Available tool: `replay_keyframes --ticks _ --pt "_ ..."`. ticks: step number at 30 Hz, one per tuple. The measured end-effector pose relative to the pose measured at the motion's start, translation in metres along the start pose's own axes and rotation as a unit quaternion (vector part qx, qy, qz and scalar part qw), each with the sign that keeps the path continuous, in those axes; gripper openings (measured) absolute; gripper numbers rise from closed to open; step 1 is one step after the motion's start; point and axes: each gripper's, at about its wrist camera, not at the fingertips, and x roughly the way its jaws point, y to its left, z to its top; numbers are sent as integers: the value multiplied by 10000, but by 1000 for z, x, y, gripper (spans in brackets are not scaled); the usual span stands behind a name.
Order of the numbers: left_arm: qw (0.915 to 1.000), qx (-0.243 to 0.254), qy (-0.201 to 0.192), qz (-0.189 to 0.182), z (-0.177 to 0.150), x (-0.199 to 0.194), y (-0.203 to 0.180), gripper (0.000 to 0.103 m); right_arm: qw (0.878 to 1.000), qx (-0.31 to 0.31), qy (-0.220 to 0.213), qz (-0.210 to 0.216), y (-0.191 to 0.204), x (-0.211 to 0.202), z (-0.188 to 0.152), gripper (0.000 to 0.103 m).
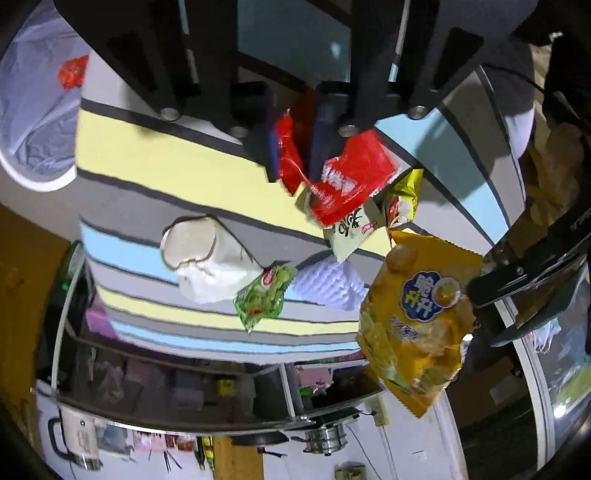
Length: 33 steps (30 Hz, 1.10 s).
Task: Collect trash
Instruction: 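Carry the red packet and yellow snack bag over the white bin with both tools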
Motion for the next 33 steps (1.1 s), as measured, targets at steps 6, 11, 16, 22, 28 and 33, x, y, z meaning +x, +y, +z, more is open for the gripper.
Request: replay_keyframes --ticks 6,11,16,22,28,33 --pt "10000 85 -36 -18 5 -2 -7 0 9995 -94 -233 -188 5 -18 0 6" --pt "9998 152 -111 -77 11 -6 -15 0 9985 3 -474 -275 0 -40 1 6" --pt "9992 229 -209 -256 21 -8 -30 0 9970 148 -625 -424 -9 -57 -2 6" --pt "9972 304 -237 -647 34 3 -57 0 9934 435 -747 -749 -30 -80 -15 6" --pt "9935 366 -102 -1072 41 25 -90 0 9870 773 -835 -1135 -57 -104 -29 6" --pt "9883 545 -46 -1422 45 38 -125 0 9798 1080 -882 -1432 -82 -121 -43 6"
